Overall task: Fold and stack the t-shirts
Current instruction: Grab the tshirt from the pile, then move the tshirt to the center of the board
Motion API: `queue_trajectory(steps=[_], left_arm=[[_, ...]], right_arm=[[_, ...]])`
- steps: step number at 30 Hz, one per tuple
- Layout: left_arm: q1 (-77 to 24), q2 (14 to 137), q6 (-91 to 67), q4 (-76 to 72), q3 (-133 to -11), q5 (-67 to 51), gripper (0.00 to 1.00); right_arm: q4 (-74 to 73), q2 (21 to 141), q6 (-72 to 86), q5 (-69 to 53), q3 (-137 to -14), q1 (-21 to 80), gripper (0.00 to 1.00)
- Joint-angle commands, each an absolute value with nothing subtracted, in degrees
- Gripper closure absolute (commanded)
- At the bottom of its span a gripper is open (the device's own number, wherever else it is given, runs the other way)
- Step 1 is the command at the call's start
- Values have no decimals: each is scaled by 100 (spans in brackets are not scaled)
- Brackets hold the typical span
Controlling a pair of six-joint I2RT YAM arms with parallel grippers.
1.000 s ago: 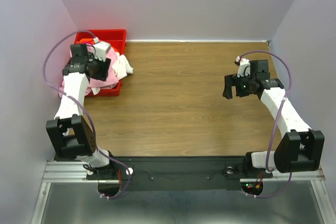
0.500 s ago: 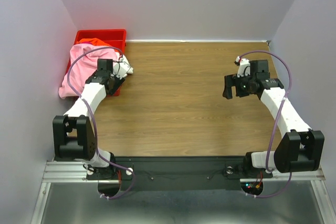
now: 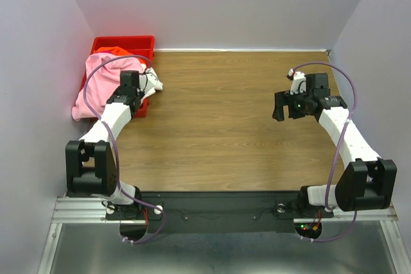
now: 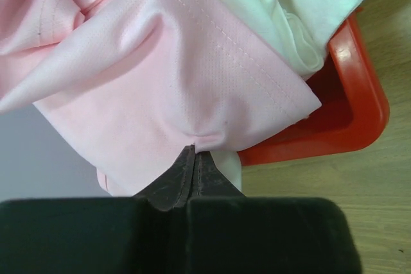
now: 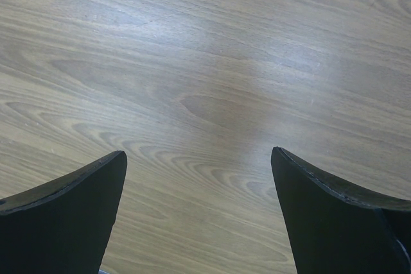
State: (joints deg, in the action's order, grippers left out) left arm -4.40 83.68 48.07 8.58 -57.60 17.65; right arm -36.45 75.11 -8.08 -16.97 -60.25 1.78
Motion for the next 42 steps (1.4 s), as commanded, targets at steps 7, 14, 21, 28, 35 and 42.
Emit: queue_trajectory(steps=[7, 14, 21, 28, 35, 42], left_arm=[[-396, 7480, 4202, 511, -7381, 1723, 100], [-186, 8006, 3876, 27, -10014, 2232, 100], [202, 9620, 3656, -448, -13302, 2338, 100], [18, 9680, 3489, -1867, -14030, 1820, 100], [-422, 9325, 3120, -2993, -14141, 1889, 100], [-422, 9133, 2744, -3814, -14073, 1707, 100]], right_arm=[[-3560, 7462, -765, -1696, -6205, 132, 0], [-3568, 7427, -756, -1696, -6223, 132, 0], [-3560, 7427, -765, -1705, -6249, 132, 0], [-3560, 7383, -756, -1635, -6258, 132, 0], [-3560, 7435, -747, -1705, -6302, 141, 0], [-3560, 7462, -730, -1705, -6319, 132, 0]])
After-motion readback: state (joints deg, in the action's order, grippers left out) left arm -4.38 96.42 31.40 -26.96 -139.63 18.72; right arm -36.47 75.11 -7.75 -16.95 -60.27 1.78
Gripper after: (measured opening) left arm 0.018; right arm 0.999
